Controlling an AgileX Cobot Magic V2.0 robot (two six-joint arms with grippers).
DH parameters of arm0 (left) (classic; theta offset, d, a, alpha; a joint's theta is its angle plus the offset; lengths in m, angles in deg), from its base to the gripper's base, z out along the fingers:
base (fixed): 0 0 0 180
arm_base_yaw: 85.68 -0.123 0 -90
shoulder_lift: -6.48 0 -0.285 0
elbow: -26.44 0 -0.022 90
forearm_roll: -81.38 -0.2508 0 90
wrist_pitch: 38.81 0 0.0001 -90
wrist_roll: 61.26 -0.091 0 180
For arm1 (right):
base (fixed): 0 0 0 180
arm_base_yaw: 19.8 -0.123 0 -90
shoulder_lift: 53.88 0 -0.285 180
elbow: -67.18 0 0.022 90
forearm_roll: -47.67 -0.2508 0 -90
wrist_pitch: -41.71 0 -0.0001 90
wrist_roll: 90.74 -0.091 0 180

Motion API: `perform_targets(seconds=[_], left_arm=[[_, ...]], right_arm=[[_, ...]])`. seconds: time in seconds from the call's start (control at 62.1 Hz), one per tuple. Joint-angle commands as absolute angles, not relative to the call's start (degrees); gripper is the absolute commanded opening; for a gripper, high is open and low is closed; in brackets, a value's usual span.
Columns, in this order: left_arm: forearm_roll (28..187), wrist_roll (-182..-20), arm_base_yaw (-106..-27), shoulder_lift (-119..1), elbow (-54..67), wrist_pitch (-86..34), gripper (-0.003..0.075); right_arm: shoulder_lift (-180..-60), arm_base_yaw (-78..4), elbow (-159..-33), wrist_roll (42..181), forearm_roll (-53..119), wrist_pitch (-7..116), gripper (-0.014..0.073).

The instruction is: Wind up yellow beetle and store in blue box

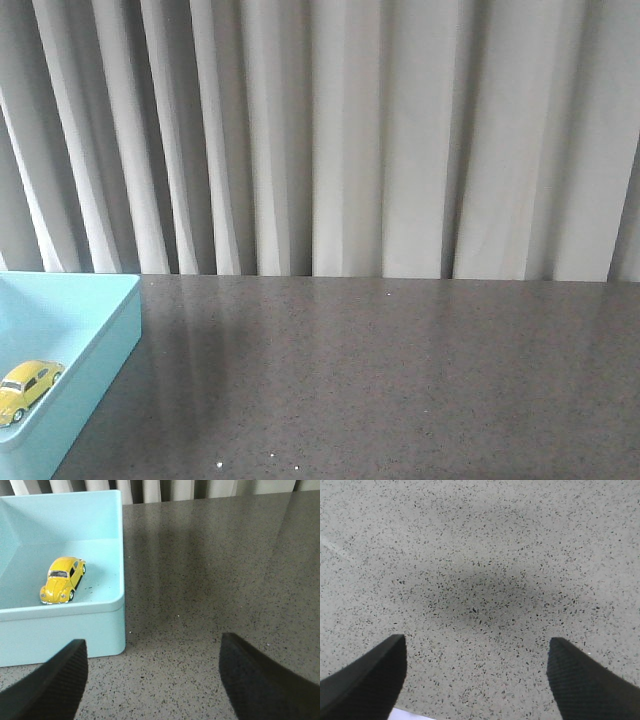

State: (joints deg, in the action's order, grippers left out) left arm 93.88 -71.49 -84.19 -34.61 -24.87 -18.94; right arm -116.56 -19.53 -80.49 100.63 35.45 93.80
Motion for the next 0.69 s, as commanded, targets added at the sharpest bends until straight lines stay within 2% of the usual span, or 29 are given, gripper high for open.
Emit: perform_targets(seconds=[0.0,0.161,0.451,0.612,0.676], left_arm=[[94.2,-71.2,-83.7,-34.5,-23.4,-23.5,0.0523],[95.4,-70.8,-83.7,-34.5,-23.4,-24.7,0.0410],[96.8,-70.8,-83.7,-34.5,-23.4,-25.3,0.0108],[96.7,-70.9,-83.7,-34.5,-23.4,-25.3,-0.0008],[96.7,-70.9,-83.7,-34.5,-23.4,-25.3,-0.0008]], right_arm=[[-115.9,-19.6,-82.0,100.8,35.2,91.0,0.0561],[-115.9,-19.6,-82.0,100.8,35.2,91.0,0.0561],[-115.9,-19.6,-82.0,100.8,35.2,91.0,0.0561],[-115.9,-19.6,-82.0,100.7,35.0,90.7,0.0560],[-115.9,-19.6,-82.0,100.7,35.0,90.8,0.0543]])
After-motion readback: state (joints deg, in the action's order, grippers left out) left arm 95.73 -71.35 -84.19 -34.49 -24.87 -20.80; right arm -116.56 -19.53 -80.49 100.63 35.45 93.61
